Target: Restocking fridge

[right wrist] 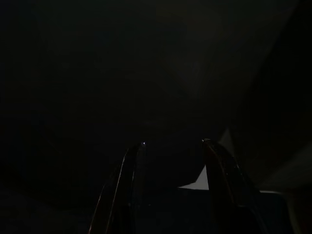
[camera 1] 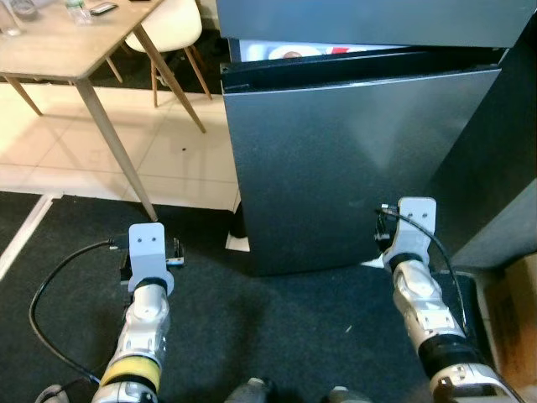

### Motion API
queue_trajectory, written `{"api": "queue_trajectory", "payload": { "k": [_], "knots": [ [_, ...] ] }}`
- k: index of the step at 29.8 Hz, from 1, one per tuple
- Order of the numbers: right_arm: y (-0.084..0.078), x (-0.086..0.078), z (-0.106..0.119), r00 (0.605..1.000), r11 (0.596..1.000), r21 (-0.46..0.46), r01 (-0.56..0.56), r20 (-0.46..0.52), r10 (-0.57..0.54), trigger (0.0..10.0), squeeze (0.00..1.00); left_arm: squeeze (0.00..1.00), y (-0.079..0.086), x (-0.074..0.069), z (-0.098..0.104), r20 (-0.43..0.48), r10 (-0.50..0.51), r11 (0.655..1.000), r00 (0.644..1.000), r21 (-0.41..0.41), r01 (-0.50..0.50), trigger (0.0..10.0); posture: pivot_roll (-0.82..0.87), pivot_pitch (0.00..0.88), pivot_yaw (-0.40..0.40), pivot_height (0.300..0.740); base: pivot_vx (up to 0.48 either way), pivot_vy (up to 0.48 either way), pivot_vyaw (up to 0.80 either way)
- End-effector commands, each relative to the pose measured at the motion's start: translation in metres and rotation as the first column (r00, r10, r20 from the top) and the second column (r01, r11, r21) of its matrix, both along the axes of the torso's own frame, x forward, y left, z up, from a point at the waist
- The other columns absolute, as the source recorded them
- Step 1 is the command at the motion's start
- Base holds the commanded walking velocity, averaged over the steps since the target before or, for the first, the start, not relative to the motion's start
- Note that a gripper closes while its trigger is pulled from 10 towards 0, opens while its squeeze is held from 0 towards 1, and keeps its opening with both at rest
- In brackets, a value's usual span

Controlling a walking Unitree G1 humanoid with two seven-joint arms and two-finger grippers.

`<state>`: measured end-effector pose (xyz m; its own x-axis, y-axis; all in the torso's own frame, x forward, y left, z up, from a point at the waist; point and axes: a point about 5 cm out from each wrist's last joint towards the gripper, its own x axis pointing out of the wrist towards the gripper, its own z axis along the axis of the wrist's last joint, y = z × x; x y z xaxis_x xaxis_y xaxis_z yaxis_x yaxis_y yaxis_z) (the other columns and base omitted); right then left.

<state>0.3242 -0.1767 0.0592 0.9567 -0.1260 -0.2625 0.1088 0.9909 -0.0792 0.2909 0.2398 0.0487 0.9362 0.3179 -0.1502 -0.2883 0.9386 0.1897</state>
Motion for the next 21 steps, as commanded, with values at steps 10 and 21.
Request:
{"api": "queue_trajectory", "payload": {
  "k": [10,21],
  "knots": [
    [0.001,0.004,0.012,0.998,0.998,0.055,0.006,0.067,-0.01,10.0,0.0,0.0,-0.015,0.019,0.026,0.079,-0.098,0.995,0.992,0.039,0.095,10.0,0.02,0.11,-0.017,0.74,0.049,0.0,0.0],
    [0.001,0.005,0.023,0.987,0.996,0.083,0.02,0.156,-0.033,10.0,0.0,0.0,-0.044,0.02,0.034,0.07,-0.34,0.932,0.938,0.157,0.326,10.0,0.02,0.108,-0.011,0.74,0.335,0.0,0.0]
  ]
}}
